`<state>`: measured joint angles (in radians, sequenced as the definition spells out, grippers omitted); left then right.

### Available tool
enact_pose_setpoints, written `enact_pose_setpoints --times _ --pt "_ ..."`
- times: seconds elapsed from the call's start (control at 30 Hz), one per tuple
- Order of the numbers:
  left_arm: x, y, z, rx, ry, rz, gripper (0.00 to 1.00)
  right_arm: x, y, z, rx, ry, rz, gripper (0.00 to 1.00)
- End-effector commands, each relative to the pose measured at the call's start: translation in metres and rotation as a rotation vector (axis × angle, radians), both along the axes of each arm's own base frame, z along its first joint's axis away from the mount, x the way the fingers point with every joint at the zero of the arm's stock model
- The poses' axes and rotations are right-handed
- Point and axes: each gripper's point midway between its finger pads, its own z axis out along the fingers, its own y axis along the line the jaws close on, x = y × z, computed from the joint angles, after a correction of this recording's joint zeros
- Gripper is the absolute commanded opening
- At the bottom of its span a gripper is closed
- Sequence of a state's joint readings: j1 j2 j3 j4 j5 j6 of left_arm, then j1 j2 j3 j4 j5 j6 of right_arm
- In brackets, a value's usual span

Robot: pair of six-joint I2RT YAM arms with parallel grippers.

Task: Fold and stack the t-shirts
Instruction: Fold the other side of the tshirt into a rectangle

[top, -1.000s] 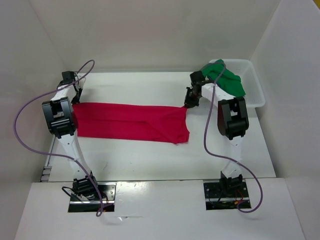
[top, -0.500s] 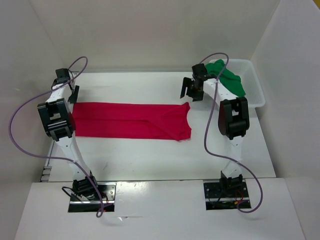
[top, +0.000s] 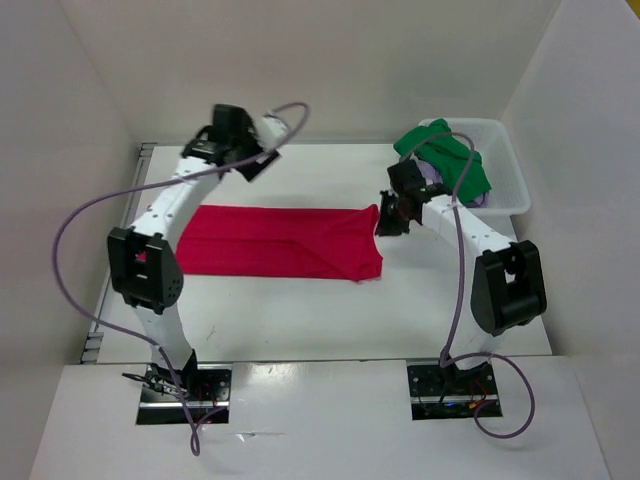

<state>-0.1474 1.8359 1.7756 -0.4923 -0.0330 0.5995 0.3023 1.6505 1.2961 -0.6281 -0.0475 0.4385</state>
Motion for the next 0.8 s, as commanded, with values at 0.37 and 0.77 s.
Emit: enact_pose_setpoints --times 0.37,0.77 --pt "-0.097 -0.245 -0.156 -0.229 0.528 -0.609 0.8 -0.075 -0.001 -0.006 0.093 0.054 -0.06 0.35" --pt "-0.097 -0.267 -0.185 -0.241 0.586 -0.568 0.71 -0.082 -0.003 -0.004 0.097 0.044 -0.06 0.36"
